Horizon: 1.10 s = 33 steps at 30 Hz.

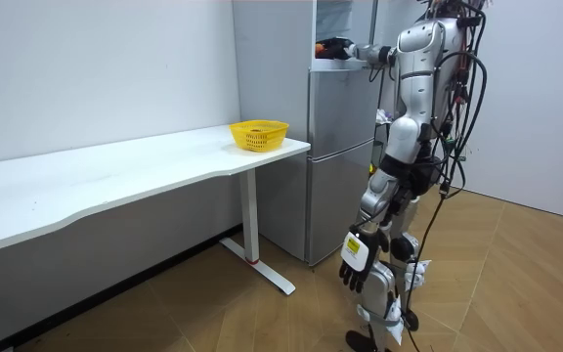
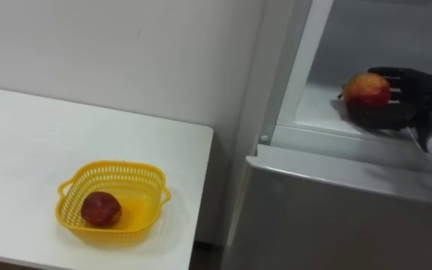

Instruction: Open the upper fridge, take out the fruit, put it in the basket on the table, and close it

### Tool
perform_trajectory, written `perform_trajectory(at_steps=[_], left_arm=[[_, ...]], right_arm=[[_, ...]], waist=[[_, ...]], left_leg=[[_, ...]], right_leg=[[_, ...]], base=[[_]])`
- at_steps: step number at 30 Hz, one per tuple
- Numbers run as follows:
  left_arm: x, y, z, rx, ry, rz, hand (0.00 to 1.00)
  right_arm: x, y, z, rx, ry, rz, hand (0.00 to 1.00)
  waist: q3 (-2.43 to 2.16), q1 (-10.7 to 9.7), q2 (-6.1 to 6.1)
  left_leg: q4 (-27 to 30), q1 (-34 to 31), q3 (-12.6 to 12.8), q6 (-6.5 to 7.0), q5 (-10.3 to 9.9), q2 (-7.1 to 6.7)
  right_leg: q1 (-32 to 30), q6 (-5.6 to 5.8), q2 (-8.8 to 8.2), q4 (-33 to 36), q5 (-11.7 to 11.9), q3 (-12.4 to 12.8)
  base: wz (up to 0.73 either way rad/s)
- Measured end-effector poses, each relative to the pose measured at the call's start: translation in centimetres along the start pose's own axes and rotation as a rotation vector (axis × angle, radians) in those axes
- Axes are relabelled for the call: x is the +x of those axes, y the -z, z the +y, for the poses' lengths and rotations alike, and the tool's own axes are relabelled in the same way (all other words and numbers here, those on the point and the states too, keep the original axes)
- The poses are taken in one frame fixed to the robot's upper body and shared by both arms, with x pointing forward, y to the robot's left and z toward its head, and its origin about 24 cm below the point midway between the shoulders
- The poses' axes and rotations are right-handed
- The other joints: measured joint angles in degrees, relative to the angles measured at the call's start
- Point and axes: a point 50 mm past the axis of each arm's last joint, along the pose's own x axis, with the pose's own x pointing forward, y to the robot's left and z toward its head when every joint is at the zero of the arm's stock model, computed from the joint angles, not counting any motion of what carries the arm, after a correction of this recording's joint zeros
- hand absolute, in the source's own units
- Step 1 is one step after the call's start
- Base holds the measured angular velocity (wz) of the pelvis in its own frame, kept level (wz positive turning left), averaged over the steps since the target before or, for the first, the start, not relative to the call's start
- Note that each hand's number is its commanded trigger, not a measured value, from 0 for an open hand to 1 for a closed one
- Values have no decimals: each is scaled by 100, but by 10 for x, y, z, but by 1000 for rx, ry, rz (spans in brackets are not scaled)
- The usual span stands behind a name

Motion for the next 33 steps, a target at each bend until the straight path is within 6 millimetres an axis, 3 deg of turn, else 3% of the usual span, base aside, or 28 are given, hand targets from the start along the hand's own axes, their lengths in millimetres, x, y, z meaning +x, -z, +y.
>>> perform_trajectory(at_steps=[5,9,16,22,25,28,33], left_arm=[[0,2,-1,-7,2,6,0],[0,-1,-1,-35,-10,-8,0],[0,0,-5,-43,-30,-20,0],[0,5,-10,-62,-22,-24,0],[-1,12,-14,-97,-16,-8,0],[-1,13,-18,-111,-7,-6,0],[-1,18,-24,-130,8,3,0]], right_arm=[[0,-15,17,-41,-57,-66,100],[-6,-25,29,-135,-86,-141,100],[-31,-29,54,-112,-142,-260,100],[-57,-19,67,-130,-114,-312,100],[-69,-24,72,-161,-76,-377,100],[-78,-32,71,-210,-32,-441,100],[-95,-45,75,-286,5,-568,100]], waist=[[-17,-128,65],[-33,-110,145],[-61,-127,315],[-24,-134,391],[-9,-150,437],[-43,-146,486],[-46,-167,490]], left_leg=[[23,-66,-28,-1,0,-4],[39,-48,-24,-1,0,-3],[34,48,-33,0,0,-8],[-32,217,-21,-1,-4,-10],[-49,219,21,-1,-5,-13],[-10,242,22,0,-4,-21],[-91,355,42,-1,-2,-21]], right_leg=[[-19,0,-4,0,0,-34],[-15,-1,-3,0,1,-30],[98,-1,-10,-11,1,-53],[285,3,-6,-77,-3,-50],[279,-8,-8,-80,-13,-12],[298,-13,-15,-80,-19,-5],[373,-10,-8,-89,-50,51]], base=[[1],[0],[1],[-1],[-5],[0],[0]])
